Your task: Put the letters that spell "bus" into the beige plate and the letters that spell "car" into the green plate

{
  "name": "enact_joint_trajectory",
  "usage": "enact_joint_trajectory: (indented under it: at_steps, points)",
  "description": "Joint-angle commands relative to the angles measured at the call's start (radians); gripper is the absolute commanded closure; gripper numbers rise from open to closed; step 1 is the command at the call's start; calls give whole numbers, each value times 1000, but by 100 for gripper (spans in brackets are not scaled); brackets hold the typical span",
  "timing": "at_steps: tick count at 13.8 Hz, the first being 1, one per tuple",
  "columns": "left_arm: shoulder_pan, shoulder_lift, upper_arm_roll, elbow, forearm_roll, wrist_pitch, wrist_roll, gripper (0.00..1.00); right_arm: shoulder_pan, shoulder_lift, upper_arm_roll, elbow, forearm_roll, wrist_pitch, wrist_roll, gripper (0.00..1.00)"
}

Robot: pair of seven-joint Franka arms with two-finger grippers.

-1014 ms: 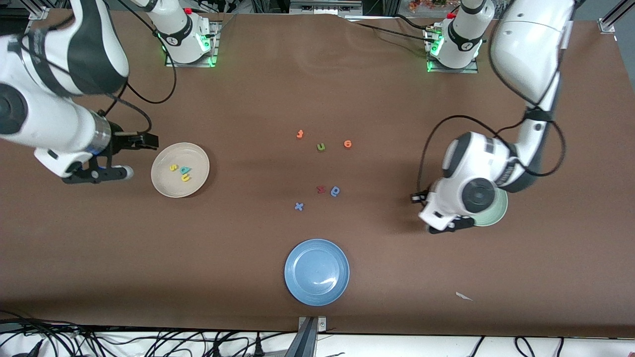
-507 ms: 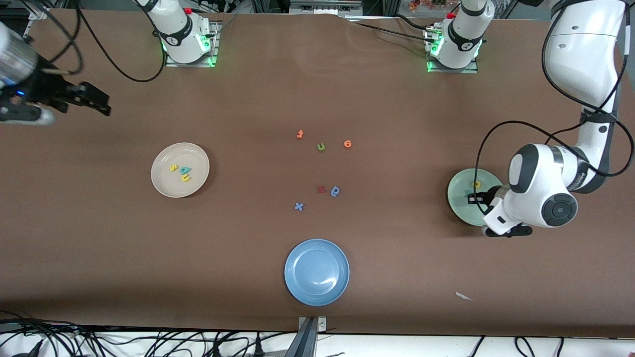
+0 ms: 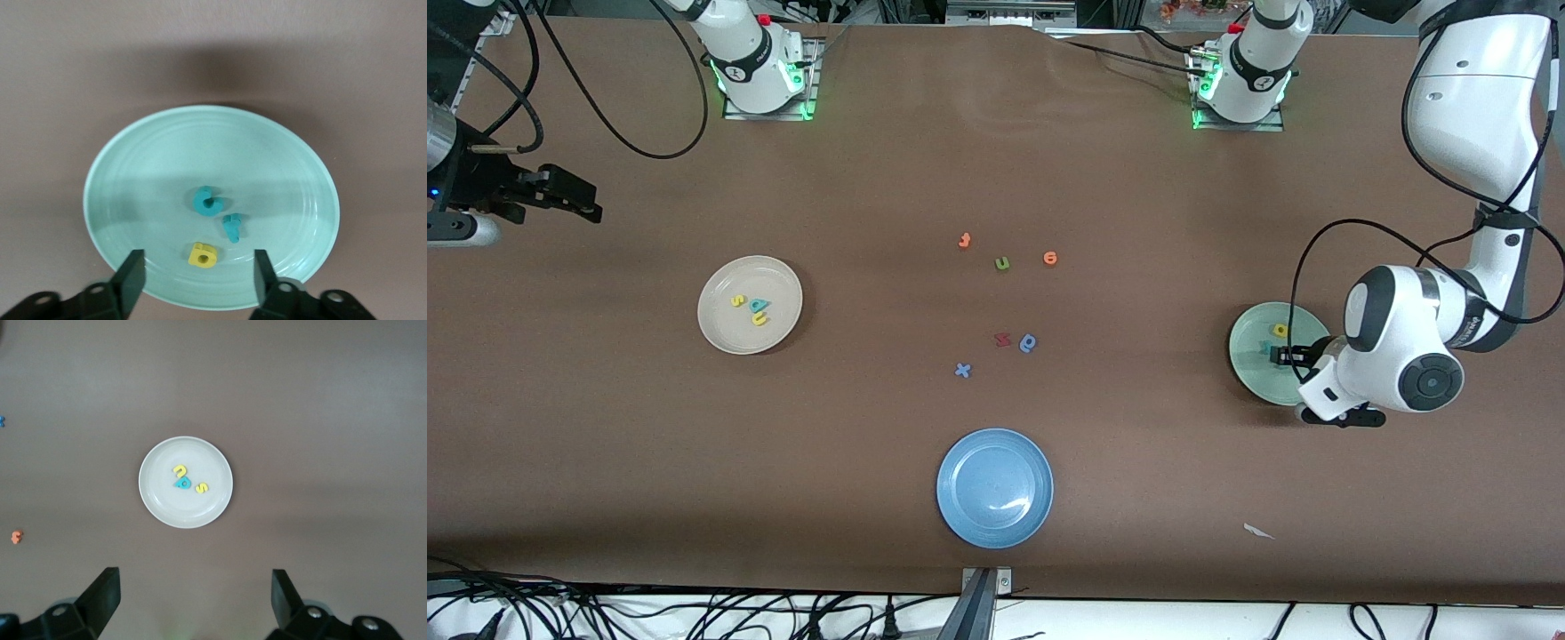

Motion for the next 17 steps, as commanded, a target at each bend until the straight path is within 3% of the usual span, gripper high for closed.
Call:
enact_joint_trajectory:
  at_steps: [1, 4, 8, 11, 12, 14, 17]
  points:
    - [32, -44, -7, 39, 27, -69, 30, 0, -3, -15, 8, -4, -10, 7, -12, 0]
    - [41, -56, -7, 108, 18, -166, 32, 0, 1, -12, 8, 0, -16, 4, -17, 0]
    - [66, -137, -9, 98, 8, -211, 33, 0, 3, -13, 14, -5, -8, -3, -23, 0]
    - [84, -293, -1, 9, -57, -214, 56, 0, 12, -4, 19, -5, -11, 64, -12, 0]
    - [75, -353, 20, -28, -76, -211, 56, 0, 10, -4, 16, -5, -11, 61, -14, 0]
    - [-3, -442, 131, -48, -158, -209, 58, 0, 12, -10, 16, -5, -16, 46, -27, 0]
    - [-20, -553, 149, -77, -203, -209, 70, 0, 10, -4, 13, 1, -11, 46, -27, 0]
